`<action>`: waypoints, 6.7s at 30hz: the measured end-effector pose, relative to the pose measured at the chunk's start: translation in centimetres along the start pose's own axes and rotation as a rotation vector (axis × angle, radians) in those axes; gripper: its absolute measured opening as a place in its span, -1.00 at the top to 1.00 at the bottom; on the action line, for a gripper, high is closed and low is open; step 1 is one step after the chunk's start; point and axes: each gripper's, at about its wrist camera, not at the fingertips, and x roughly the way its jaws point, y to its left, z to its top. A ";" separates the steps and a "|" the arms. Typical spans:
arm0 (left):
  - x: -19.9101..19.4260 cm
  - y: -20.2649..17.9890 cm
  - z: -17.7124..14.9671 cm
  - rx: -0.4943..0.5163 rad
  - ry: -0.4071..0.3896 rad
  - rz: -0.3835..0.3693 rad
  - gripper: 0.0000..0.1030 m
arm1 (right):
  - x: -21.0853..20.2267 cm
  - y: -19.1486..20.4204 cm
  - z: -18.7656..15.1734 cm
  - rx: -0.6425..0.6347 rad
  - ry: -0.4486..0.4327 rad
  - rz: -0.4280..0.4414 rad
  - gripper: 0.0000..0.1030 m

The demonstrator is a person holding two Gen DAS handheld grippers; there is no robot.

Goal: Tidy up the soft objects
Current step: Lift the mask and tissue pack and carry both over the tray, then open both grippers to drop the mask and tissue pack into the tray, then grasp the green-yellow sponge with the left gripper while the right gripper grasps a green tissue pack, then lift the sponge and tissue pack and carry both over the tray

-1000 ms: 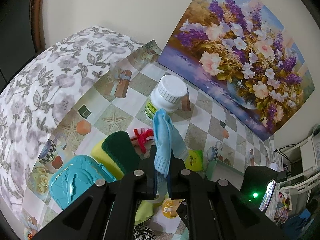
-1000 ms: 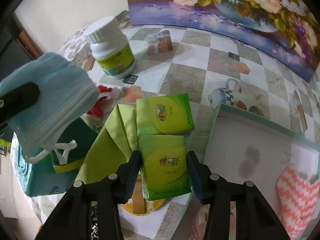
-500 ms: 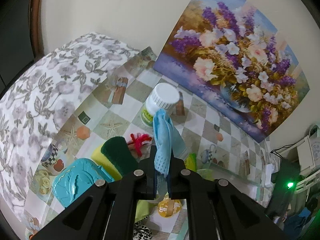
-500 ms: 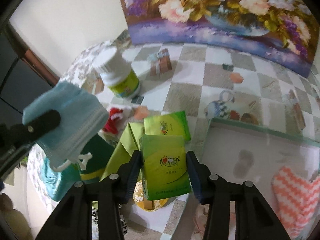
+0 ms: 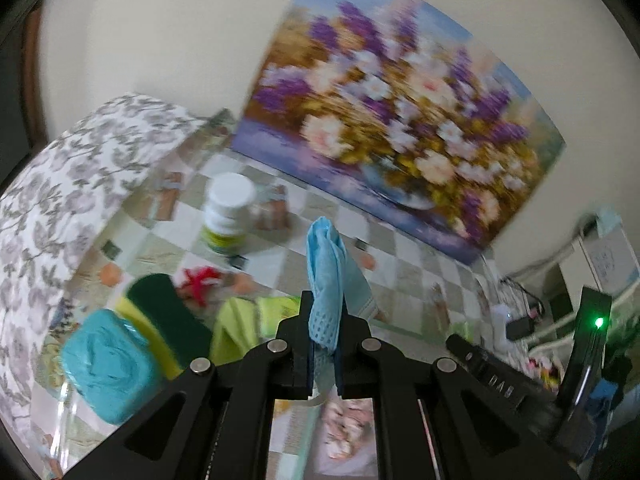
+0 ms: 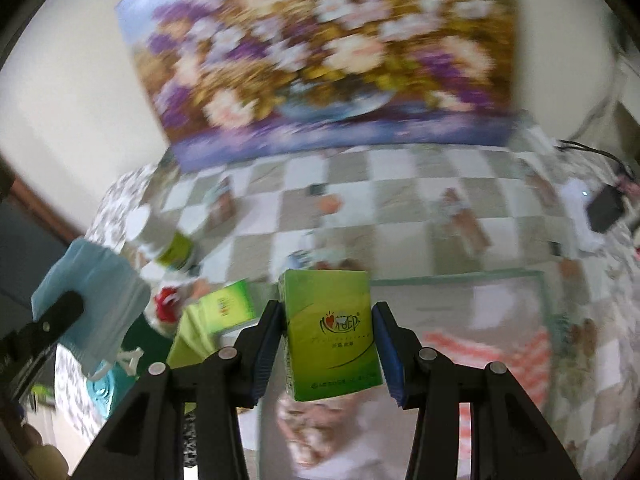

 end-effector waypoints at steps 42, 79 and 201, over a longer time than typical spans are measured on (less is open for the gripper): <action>13.9 -9.1 -10.8 0.216 0.431 0.035 0.80 | 6.9 -13.4 -3.4 0.226 0.236 -0.211 -0.24; 6.4 -5.2 -2.2 0.120 0.179 0.088 -0.84 | -1.5 -9.9 0.0 0.149 0.051 -0.231 -0.80; -2.9 -2.3 -5.1 0.011 0.060 -0.123 0.41 | -7.0 -4.0 -7.5 0.050 0.010 -0.074 -0.29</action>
